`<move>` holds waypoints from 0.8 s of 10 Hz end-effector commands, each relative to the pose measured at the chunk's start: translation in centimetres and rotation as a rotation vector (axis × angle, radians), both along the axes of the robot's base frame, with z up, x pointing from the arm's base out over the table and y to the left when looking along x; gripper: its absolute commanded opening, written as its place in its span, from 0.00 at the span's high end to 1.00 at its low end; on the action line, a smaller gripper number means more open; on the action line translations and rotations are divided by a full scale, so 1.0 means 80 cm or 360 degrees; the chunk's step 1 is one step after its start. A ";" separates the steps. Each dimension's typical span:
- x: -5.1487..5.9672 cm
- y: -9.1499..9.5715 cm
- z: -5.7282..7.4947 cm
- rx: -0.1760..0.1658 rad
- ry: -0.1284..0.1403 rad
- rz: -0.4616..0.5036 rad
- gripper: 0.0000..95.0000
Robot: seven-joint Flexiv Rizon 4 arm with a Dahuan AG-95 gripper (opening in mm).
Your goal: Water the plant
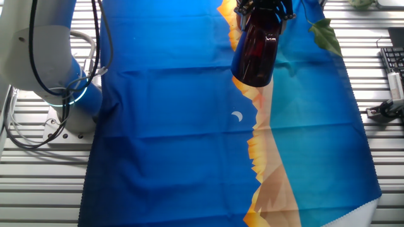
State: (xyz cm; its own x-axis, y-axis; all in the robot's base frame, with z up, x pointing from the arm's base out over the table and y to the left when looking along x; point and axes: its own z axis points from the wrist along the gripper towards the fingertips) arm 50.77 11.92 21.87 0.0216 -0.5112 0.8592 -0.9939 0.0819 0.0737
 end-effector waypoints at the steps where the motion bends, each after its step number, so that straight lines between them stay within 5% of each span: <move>1: 0.000 -0.001 0.001 -0.0018 0.0007 0.0007 1.00; 8: 0.001 0.000 0.002 -0.0071 0.0046 0.0028 1.00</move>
State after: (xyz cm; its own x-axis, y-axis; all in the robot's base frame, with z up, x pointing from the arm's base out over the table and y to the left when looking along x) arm 50.85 11.95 21.93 0.0548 -0.4706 0.8806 -0.9928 0.0681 0.0981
